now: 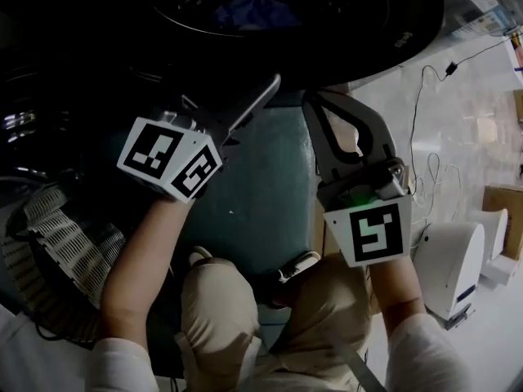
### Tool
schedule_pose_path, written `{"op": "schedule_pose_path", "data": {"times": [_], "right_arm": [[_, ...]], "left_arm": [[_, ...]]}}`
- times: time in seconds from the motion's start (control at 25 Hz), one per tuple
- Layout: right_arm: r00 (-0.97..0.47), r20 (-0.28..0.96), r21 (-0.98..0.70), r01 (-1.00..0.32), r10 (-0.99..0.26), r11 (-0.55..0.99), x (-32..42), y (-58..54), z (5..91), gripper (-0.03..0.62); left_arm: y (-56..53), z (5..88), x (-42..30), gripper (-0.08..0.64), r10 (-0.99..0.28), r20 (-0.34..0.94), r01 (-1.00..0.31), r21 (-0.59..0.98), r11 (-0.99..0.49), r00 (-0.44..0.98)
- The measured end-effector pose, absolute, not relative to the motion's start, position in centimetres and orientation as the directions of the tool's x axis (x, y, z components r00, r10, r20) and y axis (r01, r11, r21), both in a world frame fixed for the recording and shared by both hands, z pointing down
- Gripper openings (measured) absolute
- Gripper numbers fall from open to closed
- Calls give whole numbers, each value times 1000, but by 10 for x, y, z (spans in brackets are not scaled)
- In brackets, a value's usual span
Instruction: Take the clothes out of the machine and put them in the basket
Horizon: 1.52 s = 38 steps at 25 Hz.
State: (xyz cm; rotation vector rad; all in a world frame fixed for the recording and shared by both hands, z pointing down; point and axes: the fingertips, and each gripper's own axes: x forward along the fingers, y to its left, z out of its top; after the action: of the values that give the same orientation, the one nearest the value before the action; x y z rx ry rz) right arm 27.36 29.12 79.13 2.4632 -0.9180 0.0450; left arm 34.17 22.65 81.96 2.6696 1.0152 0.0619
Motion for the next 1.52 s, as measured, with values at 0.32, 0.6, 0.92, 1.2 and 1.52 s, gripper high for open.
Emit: {"op": "schedule_pose_path", "data": {"times": [0.32,0.6,0.92,1.2,1.52], "right_arm": [[808,73,467,-545,-584,-696,283,309,807,11],[802,65,497,-542,-594,-678,276,314,807,11],[788,103,507,-567,-608,-649,270,303,815,11],[788,146,533,-571,-598,-624,275,303,826,11],[815,160,531,-547,-557,-647,282,323,833,11]], "left_arm": [[255,841,412,480,715,1,695,230,-681,700],[263,844,483,480,687,127,682,89,-726,715],[258,870,539,480,640,301,675,-17,-738,707],[286,900,552,480,671,403,754,-77,-652,622],[290,929,581,499,600,551,773,-139,-619,579]]}}
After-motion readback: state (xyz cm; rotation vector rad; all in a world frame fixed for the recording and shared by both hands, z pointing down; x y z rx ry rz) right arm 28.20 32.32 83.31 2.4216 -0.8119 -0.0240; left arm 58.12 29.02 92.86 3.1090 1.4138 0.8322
